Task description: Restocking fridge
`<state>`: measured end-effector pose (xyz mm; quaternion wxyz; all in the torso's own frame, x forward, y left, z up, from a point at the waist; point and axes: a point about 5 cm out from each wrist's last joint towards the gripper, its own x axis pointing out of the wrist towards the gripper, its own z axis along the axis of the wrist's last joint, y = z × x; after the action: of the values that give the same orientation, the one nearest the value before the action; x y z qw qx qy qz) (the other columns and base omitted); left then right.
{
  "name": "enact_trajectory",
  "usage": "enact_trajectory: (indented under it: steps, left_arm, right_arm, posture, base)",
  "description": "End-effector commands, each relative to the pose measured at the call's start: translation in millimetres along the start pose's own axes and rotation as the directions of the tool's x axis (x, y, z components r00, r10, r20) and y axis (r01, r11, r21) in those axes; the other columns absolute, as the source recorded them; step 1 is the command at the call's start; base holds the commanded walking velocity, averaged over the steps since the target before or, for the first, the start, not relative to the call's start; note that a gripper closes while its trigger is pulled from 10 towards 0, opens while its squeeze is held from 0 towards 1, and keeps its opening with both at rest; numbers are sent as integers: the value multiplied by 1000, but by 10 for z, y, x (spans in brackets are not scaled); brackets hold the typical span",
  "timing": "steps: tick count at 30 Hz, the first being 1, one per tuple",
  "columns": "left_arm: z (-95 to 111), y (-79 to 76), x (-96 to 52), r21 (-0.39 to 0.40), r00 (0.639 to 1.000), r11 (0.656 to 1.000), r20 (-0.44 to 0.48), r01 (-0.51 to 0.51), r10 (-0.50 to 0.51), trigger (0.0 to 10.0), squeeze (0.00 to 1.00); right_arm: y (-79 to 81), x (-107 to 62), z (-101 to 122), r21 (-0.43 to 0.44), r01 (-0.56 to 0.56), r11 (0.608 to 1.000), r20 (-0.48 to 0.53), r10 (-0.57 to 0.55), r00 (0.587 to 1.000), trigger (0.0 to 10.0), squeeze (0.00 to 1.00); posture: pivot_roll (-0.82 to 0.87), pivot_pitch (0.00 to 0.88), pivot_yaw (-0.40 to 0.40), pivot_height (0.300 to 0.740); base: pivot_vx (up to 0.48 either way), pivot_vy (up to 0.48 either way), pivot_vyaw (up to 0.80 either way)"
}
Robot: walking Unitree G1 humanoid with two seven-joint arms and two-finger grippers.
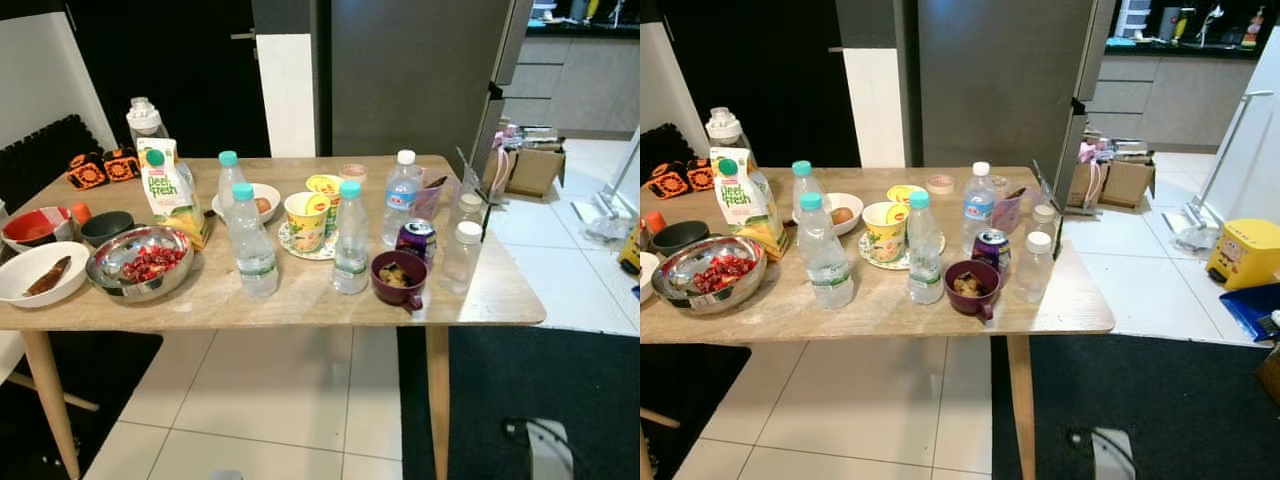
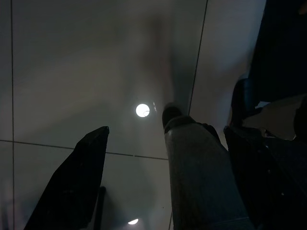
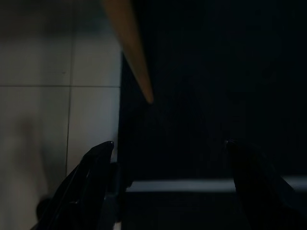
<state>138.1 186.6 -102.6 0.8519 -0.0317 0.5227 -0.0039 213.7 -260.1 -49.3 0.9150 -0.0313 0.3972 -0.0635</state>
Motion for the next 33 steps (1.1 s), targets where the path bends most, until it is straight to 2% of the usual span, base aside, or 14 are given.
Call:
enact_trajectory:
  steps: [1,3,6,10,19,20,21,22,23,25,29,30,31,33]
  left_arm:
    - [-28,24,-7,-7,1000,1000,-8,-9,9,10000,0]
    - [-18,20,-5,-10,1000,1000,-5,-7,7,10000,0]
    - [-18,20,-5,-10,1000,1000,-5,-7,7,10000,0]
    - [-8,14,-3,-21,1000,1000,0,-5,5,10000,0]
    - [-20,-4,-3,-40,1000,999,-1,14,-14,10000,0]
    - [-21,-7,-3,-44,1000,999,1,17,-17,10000,0]
    - [-22,-13,-3,-52,1000,998,4,23,-23,10000,0]
    - [-22,-13,-3,-52,1000,998,4,23,-23,10000,0]
    - [-22,-15,-3,-55,1000,998,6,25,-25,10000,0]
    - [-21,-18,-3,-56,1000,998,6,28,-27,10000,0]
    - [-20,-23,-3,-59,999,998,10,33,-32,10000,0]
    - [-20,-25,-3,-60,999,998,11,34,-33,10000,0]
    - [-20,-25,-3,-60,999,998,11,34,-33,10000,0]
    - [-23,-28,-3,-58,999,998,9,36,-36,10000,0]
  right_arm:
    - [-28,-3,13,-50,-11,999,-5,11,1000,10000,0]
    - [-375,-77,-94,-102,192,976,-89,-201,975,10000,0]
    - [-375,-77,-94,-102,192,976,-89,-201,975,10000,0]
    - [-933,-244,5,33,510,860,-74,-506,859,10000,0]
    - [-1220,-339,296,-51,642,765,30,-641,767,10000,0]
    - [-1231,-335,401,-104,642,760,81,-637,767,10000,0]
    - [-1224,-324,644,-505,617,603,241,-588,772,10000,0]
    - [-1224,-324,644,-505,617,603,241,-588,772,10000,0]
    - [-1275,-348,689,-601,616,509,263,-602,754,10000,0]
    - [-1360,-396,737,-581,658,479,277,-644,713,10000,0]
    - [-1723,-643,947,-334,838,432,276,-805,525,10000,0]
    - [-1734,-658,1053,-232,853,468,297,-801,520,10000,0]
    - [-1734,-658,1053,-232,853,468,297,-801,520,10000,0]
    - [-1659,-644,1337,-35,804,594,383,-735,560,10000,0]
  posture:
    - [-59,0,19,740]
    - [-59,0,18,740]
    - [-59,0,18,740]
    - [-59,0,17,740]
    - [-58,0,14,740]
    - [-55,0,14,740]
    - [-55,0,14,740]
    - [-55,0,14,740]
    - [-50,0,15,740]
    - [-50,0,15,740]
    - [-54,0,16,740]
    - [-54,0,16,740]
    - [-54,0,16,740]
    - [-54,0,16,740]
  base:
    - [0,0,0]
    - [0,0,0]
    - [0,0,0]
    - [0,0,0]
    - [0,0,0]
    - [0,0,0]
    - [0,0,0]
    - [0,0,0]
    - [0,0,0]
    - [0,0,0]
    - [0,0,0]
    - [0,0,0]
    - [0,0,0]
    - [0,0,0]
